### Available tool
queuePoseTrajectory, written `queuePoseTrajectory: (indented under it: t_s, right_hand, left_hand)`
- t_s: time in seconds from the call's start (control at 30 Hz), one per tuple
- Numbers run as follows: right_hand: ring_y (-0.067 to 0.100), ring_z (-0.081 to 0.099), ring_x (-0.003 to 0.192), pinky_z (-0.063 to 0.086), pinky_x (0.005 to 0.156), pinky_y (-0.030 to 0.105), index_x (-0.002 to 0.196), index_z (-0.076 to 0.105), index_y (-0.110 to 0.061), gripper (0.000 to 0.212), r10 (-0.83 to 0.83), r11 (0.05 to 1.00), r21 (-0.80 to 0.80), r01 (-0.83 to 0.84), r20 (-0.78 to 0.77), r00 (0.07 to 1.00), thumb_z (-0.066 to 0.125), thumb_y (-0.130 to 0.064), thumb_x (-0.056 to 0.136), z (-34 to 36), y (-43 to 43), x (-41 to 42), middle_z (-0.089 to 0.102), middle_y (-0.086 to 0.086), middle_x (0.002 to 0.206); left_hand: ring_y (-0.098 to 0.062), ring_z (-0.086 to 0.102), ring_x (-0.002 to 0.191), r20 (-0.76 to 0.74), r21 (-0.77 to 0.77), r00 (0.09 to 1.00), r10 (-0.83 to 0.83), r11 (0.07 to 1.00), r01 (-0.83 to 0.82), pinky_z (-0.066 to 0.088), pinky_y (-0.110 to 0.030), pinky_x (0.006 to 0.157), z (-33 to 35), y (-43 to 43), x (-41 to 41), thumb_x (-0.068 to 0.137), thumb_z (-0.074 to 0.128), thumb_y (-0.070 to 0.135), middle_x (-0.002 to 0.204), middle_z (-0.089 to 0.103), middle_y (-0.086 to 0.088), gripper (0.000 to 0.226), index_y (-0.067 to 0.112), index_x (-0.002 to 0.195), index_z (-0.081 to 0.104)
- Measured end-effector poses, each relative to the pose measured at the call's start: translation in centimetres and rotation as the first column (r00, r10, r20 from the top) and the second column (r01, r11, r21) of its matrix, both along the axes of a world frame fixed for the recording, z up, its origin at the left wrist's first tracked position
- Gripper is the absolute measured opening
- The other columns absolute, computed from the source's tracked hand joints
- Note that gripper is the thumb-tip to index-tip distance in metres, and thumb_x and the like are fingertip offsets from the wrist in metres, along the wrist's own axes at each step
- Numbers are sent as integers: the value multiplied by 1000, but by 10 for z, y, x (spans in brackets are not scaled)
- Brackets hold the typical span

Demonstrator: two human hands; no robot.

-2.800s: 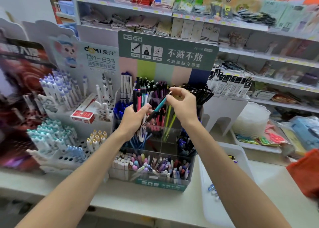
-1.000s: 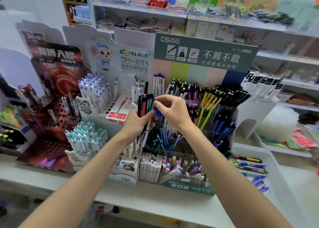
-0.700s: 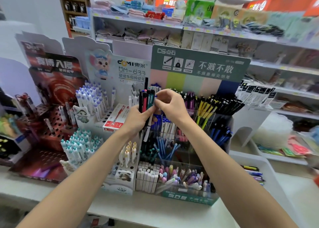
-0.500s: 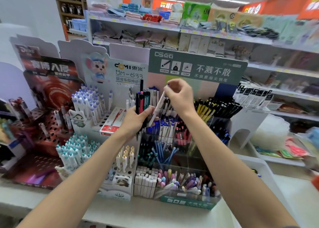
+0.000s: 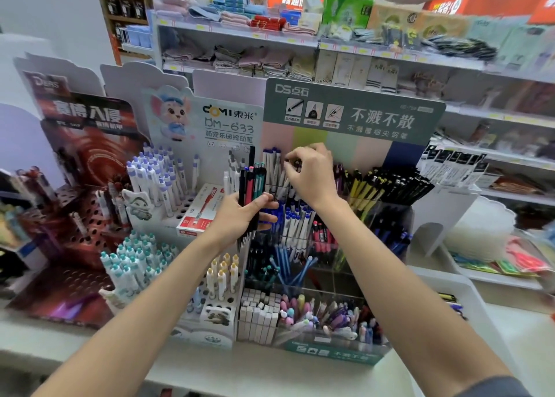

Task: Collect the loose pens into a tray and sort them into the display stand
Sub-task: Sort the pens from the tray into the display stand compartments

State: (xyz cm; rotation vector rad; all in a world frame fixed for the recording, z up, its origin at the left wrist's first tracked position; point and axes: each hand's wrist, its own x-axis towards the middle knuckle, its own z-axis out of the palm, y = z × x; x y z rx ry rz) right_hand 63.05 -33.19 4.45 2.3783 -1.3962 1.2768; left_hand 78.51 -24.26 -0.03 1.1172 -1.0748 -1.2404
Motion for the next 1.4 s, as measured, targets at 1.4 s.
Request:
queuePoseTrajectory:
  t_s: [1.4]
  right_hand:
    - [30,55,100,39,91,43,95,79,-15,15,97,963,264,-47,-181,979,67,-22,90,-138,96,7,75,-1,95]
  left_hand:
    - [-16,67,65,85,228,996,11,973,-30,56,-25,62,-92,87,3,97,60,27,81,74,-8,27,6,113,66]
